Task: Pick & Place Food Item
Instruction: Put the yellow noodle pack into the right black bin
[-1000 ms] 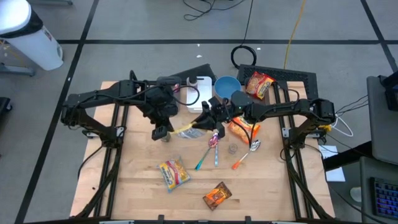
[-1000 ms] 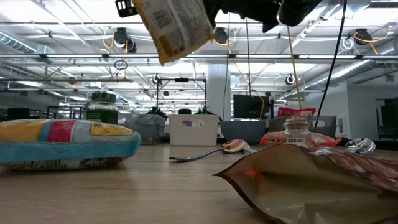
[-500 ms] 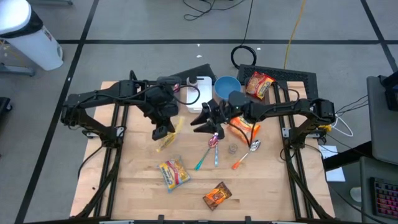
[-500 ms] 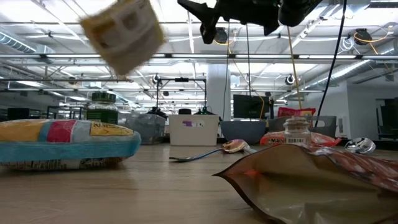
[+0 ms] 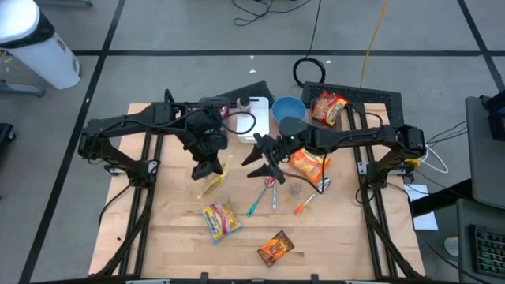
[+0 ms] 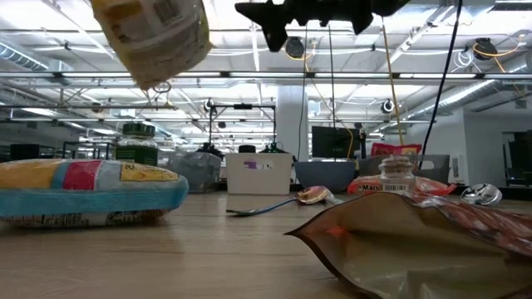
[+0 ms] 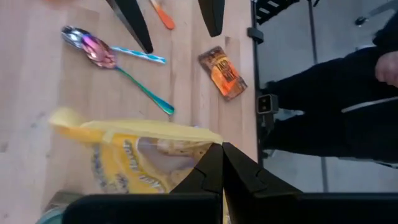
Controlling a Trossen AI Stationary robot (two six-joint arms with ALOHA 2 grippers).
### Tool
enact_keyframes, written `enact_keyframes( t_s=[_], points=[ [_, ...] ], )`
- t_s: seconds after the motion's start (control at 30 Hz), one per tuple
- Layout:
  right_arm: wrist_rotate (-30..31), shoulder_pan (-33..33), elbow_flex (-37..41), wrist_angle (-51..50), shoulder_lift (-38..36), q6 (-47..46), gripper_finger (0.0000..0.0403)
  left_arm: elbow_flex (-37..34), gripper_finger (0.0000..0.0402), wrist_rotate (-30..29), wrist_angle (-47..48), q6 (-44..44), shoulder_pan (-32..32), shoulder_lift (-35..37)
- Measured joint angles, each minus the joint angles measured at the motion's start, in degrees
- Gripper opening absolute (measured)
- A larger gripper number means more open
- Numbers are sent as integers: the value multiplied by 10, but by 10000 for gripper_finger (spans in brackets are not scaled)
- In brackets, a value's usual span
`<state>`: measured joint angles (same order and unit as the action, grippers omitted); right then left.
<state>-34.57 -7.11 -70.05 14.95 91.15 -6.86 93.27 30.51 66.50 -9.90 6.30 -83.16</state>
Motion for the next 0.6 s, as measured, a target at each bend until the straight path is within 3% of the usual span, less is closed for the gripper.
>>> enact_keyframes(
  t_s=[0.23,0.6],
  points=[
    [30,4,-21,-17,0,63,215,0,0,25,-10,-7,-12,-23],
    [-2,5,-21,-23,0,75,214,0,0,30,-54,-23,-16,-23]
  ],
)
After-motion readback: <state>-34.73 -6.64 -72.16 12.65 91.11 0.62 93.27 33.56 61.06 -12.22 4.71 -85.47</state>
